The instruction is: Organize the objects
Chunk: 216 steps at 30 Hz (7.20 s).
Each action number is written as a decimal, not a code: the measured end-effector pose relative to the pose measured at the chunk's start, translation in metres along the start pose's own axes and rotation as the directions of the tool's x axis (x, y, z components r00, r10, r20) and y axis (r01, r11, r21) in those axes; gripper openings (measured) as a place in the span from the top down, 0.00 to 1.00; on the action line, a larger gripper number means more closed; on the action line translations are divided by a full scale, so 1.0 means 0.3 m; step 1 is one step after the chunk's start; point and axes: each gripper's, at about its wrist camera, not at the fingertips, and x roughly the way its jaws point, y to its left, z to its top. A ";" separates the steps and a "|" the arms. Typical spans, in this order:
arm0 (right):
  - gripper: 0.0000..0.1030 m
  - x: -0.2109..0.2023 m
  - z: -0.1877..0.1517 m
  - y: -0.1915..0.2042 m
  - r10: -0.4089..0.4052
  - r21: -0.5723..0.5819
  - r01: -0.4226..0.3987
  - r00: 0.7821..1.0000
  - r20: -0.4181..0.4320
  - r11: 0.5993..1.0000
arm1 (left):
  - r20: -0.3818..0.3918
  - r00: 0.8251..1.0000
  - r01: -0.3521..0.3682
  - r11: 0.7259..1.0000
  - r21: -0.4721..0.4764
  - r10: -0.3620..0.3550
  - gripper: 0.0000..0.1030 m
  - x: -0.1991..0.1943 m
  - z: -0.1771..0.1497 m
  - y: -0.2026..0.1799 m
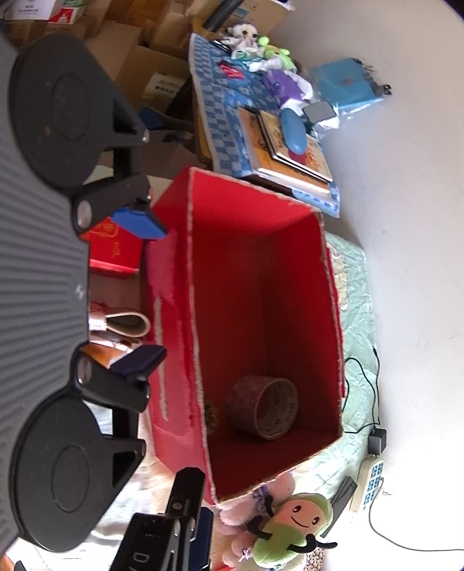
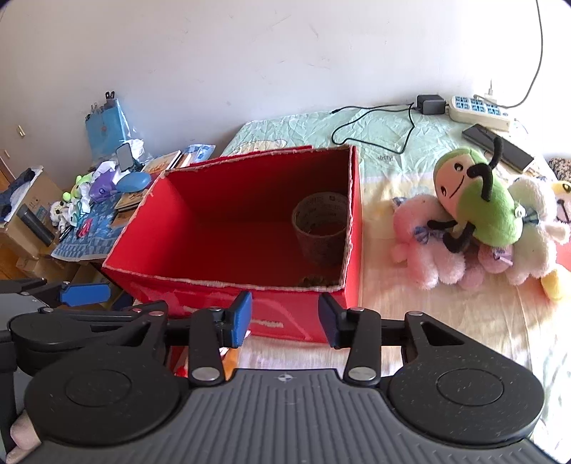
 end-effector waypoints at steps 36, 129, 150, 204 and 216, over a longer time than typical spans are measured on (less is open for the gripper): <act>0.58 0.082 -0.157 -0.050 0.159 0.135 -0.129 0.957 -0.243 0.982 | -0.165 0.986 -0.035 0.999 0.018 0.038 0.31 0.102 -0.154 -0.092; 0.69 -0.160 -0.229 -0.345 0.193 0.590 -0.115 0.979 -0.071 0.799 | -0.285 0.569 0.784 0.404 0.471 -0.772 0.41 0.028 -0.080 -0.357; 0.69 -0.009 0.267 -0.146 0.301 0.325 -0.309 0.951 0.076 0.894 | 0.066 0.686 0.634 0.639 0.436 -0.725 0.40 -0.003 0.283 -0.120; 0.71 0.533 0.234 0.035 -0.015 0.114 0.051 0.955 -0.296 0.992 | -0.266 0.797 0.597 0.772 0.216 -0.542 0.42 0.517 0.252 -0.062; 0.68 0.479 0.209 0.060 -0.071 0.066 0.087 0.974 -0.215 0.994 | -0.213 0.832 0.553 0.792 0.258 -0.512 0.21 0.499 0.243 -0.065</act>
